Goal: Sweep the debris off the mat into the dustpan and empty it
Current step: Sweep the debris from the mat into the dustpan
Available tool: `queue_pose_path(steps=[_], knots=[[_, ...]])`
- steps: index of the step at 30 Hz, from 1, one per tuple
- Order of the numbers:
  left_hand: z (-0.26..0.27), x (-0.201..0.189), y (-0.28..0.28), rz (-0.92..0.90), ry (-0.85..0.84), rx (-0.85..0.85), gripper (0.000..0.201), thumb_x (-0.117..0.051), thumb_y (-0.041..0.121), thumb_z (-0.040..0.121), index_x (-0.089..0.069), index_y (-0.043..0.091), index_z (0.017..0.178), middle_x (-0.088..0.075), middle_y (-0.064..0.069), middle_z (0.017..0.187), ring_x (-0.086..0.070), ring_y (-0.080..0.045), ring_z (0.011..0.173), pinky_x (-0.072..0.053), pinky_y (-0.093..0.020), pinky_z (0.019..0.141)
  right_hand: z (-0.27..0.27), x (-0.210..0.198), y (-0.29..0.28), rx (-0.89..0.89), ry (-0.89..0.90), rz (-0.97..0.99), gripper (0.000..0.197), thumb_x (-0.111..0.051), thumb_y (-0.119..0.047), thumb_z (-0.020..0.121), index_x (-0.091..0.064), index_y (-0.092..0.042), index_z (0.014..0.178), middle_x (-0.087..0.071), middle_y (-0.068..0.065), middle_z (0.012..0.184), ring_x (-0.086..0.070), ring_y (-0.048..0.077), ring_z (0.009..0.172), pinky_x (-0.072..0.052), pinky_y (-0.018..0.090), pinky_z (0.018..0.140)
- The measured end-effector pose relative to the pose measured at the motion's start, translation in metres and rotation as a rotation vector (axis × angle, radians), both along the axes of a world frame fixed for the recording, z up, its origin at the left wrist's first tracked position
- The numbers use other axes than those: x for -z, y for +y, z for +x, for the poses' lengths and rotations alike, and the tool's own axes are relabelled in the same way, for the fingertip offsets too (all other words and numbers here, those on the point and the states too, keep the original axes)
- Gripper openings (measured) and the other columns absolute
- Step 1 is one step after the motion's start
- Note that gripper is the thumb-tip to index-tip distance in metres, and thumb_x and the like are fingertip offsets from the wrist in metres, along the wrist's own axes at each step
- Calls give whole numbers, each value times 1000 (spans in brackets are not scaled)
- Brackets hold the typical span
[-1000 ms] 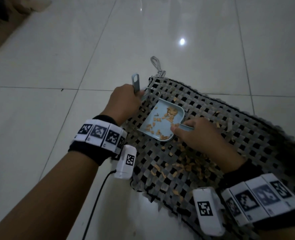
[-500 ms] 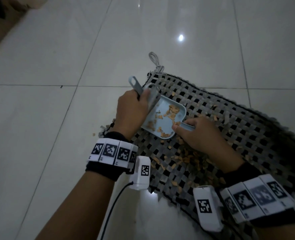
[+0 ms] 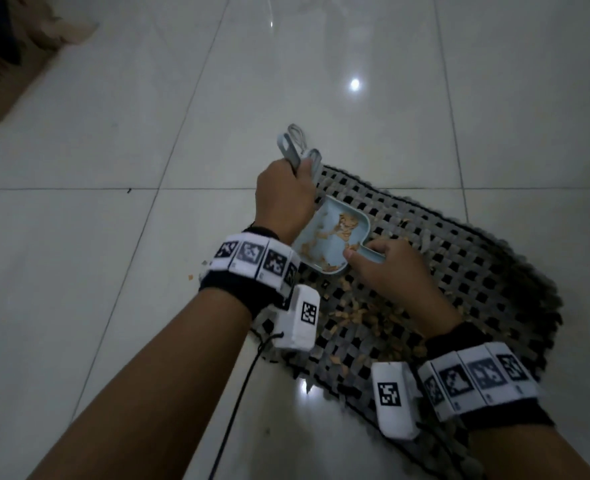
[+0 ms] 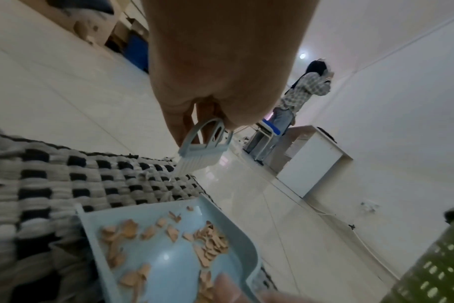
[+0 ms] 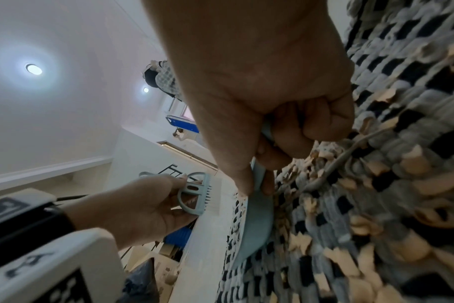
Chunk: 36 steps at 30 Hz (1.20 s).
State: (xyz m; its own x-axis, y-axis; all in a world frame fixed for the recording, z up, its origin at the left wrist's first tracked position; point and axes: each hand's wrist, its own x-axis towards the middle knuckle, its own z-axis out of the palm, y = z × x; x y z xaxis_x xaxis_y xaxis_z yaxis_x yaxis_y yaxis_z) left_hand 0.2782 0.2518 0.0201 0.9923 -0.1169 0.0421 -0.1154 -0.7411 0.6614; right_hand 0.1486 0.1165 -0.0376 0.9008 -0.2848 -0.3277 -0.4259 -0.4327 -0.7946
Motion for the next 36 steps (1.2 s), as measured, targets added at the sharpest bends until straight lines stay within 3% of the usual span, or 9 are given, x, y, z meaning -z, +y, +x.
queue_pose_path(steps=[3,7,9,16,20,23,28,32,36], knots=[[22,-10,-16,-83,29,-87,44,-44,37,105,-63,5,81,-62,-9,74,-60,-28,74,-32,-27,58,-1,-7,-7,79,-2,63,33,-68,-48,90,-74,-17,80,-70,-2,64,-64,7,52,-50,30,51],[41,-6,-42,-234,103,-246,46,-45,38,105,-68,-2,105,-71,-16,104,-66,-31,96,-41,-27,70,-7,-7,-22,144,0,66,31,-69,-48,88,-74,-18,83,-72,-4,72,-69,13,66,-53,27,57],[43,2,-51,-260,166,-269,47,-44,39,105,-68,-1,110,-70,-16,107,-65,-31,98,-45,-29,73,-10,-6,-28,130,17,33,31,-69,-48,89,-72,-18,81,-68,-6,70,-64,10,63,-42,23,51],[23,32,-35,156,33,78,40,-45,35,106,-53,5,79,-57,-13,78,-54,-29,74,-34,-31,63,-12,3,-35,97,28,-18,33,-69,-49,89,-75,-17,87,-67,-8,70,-60,4,57,-38,20,47],[9,42,-22,219,-44,137,36,-44,32,107,-55,8,82,-59,-9,75,-57,-30,73,-34,-30,62,-8,10,-33,80,35,-42,40,-69,-51,88,-77,-12,85,-68,-2,70,-61,12,57,-42,23,49],[-13,43,-19,209,-61,223,31,-44,33,107,-58,13,87,-55,3,67,-49,-13,60,-29,-25,56,-7,12,-33,83,59,-34,39,-69,-52,88,-76,-15,87,-70,0,74,-64,14,62,-47,26,51],[-46,36,-11,115,99,399,25,-49,27,106,-70,15,98,-60,13,75,-54,5,63,-41,-11,53,-10,14,-36,81,89,-23,37,-68,-55,88,-77,-19,90,-68,-4,73,-62,11,61,-38,23,52],[-39,21,-6,28,98,307,37,-48,38,105,-54,24,72,-53,9,61,-48,0,49,-32,-11,45,-12,15,-35,94,78,4,38,-68,-55,87,-78,-19,94,-70,-2,76,-63,12,64,-40,23,53],[-16,31,-3,59,-73,99,42,-44,35,107,-48,15,70,-44,7,57,-40,-6,50,-28,-18,46,-15,16,-34,108,62,16,36,-69,-54,87,-78,-19,94,-72,-3,78,-66,15,69,-47,27,58]])
